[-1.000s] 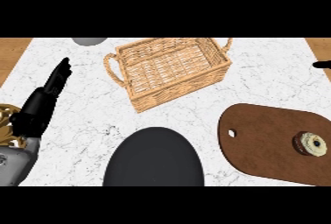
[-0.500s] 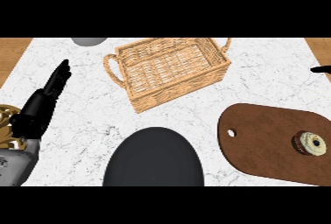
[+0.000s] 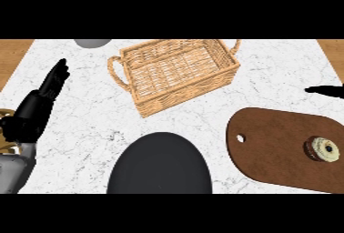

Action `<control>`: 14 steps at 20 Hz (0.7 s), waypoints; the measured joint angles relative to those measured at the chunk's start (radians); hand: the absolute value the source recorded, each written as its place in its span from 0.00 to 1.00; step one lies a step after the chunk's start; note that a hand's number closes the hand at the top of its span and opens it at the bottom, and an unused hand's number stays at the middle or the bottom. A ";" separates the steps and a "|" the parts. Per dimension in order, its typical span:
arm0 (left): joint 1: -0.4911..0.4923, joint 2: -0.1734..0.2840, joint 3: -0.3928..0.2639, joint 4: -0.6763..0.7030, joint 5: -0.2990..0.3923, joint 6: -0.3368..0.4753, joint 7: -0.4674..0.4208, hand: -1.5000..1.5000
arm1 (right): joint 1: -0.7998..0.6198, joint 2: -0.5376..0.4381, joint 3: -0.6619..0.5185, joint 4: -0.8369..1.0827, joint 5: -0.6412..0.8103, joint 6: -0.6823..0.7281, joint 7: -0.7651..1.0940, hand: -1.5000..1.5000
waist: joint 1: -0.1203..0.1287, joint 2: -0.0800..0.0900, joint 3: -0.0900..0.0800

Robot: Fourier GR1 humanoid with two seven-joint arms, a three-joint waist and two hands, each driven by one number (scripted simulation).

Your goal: Pick the cupcake from the cutting board and place it in the basket

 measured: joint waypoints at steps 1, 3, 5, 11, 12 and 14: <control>0.004 -0.003 0.002 -0.010 -0.007 0.000 0.005 0.50 | 0.013 0.013 0.010 0.006 0.032 -0.009 -0.012 0.00 | -0.001 0.000 0.000; 0.012 -0.025 0.001 -0.001 -0.025 0.001 -0.007 0.50 | 0.041 0.028 0.018 0.011 0.084 -0.024 -0.040 0.00 | -0.003 -0.001 0.000; 0.012 -0.034 0.014 -0.001 -0.034 -0.010 -0.007 0.50 | 0.061 0.037 0.013 0.021 0.129 -0.030 -0.077 0.00 | -0.005 -0.001 0.000; -0.001 -0.057 0.049 0.010 -0.068 -0.038 0.005 0.50 | 0.108 0.074 0.006 0.076 0.270 -0.088 -0.191 0.00 | -0.007 -0.002 0.000; 0.023 -0.061 0.050 -0.015 -0.075 -0.039 0.006 0.50 | 0.110 0.075 -0.003 0.083 0.282 -0.086 -0.205 0.00 | -0.006 -0.002 0.000; 0.020 -0.058 0.070 -0.021 -0.070 -0.065 0.022 0.50 | 0.118 0.086 -0.013 0.096 0.316 -0.098 -0.234 0.00 | -0.006 -0.002 0.000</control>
